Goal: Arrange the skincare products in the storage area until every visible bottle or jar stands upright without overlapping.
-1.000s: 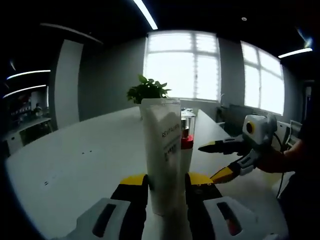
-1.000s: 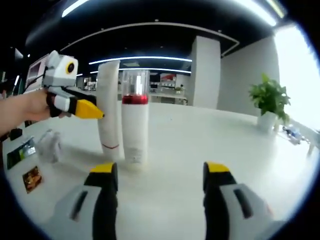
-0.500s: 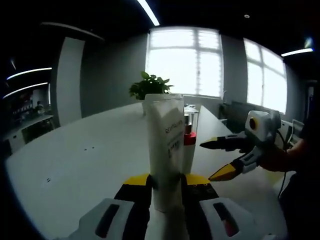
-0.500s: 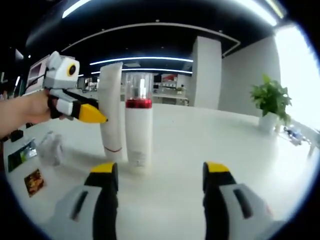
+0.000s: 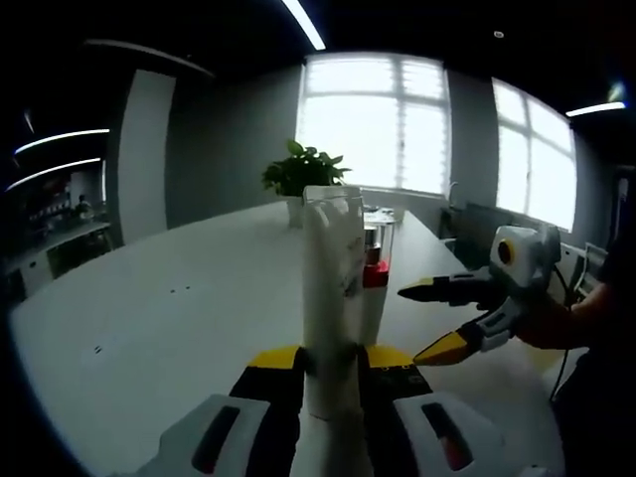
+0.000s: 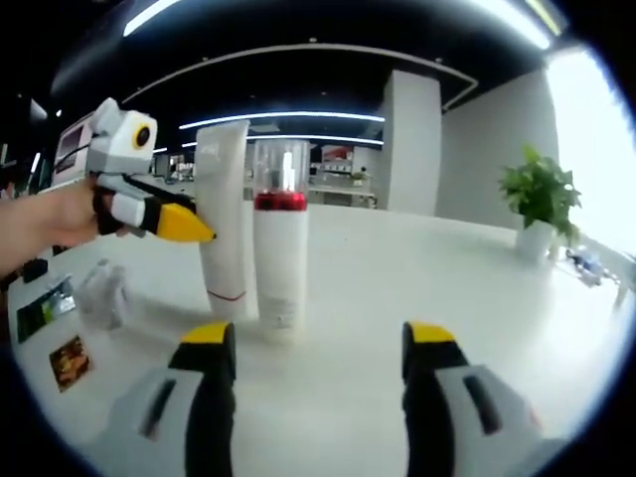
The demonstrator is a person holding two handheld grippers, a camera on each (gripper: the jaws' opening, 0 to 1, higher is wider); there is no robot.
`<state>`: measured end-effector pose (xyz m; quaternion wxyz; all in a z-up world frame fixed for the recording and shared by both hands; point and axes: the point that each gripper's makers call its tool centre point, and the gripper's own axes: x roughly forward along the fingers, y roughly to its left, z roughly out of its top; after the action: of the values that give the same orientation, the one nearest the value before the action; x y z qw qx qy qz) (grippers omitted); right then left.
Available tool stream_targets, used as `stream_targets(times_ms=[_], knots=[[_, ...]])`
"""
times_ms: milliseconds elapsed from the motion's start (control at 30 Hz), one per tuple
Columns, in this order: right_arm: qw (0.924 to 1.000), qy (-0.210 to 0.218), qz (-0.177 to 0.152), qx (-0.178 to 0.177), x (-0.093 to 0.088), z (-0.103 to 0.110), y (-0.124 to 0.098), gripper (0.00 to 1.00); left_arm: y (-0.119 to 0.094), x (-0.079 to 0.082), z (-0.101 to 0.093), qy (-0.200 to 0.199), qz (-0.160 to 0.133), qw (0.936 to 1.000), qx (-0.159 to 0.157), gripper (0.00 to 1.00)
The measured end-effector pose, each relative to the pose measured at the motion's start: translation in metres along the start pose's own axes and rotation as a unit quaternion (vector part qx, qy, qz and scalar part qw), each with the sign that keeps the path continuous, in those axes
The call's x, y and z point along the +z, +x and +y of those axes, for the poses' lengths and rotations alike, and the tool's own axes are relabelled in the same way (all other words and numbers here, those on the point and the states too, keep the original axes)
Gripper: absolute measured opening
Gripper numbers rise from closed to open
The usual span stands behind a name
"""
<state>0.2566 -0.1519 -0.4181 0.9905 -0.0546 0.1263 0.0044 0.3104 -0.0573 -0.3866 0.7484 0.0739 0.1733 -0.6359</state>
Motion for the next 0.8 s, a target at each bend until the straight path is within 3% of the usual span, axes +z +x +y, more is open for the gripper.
stream_targets(times_ms=[200,367,467,600,800], knots=[[1.0,-0.001,-0.003,0.001,0.003,0.001,0.001,0.67,-0.003,-0.001,-0.003,0.001,0.002,1.0,0.0,0.2],[0.9999,0.01,-0.009,0.011,0.007,0.004,0.005,0.6,-0.004,-0.002,-0.004,0.004,0.004,1.0,0.0,0.2],[0.9995,0.018,-0.013,0.023,0.01,0.01,0.011,0.5,-0.004,-0.002,-0.005,0.007,0.007,1.0,-0.001,0.2],[0.9991,0.021,-0.016,0.033,0.013,0.017,0.026,0.47,-0.005,-0.003,-0.005,0.01,0.009,0.9999,-0.002,0.2],[0.9985,0.028,-0.017,0.044,0.012,0.023,0.042,0.33,-0.005,-0.004,-0.005,0.013,0.012,0.9998,-0.004,0.21]])
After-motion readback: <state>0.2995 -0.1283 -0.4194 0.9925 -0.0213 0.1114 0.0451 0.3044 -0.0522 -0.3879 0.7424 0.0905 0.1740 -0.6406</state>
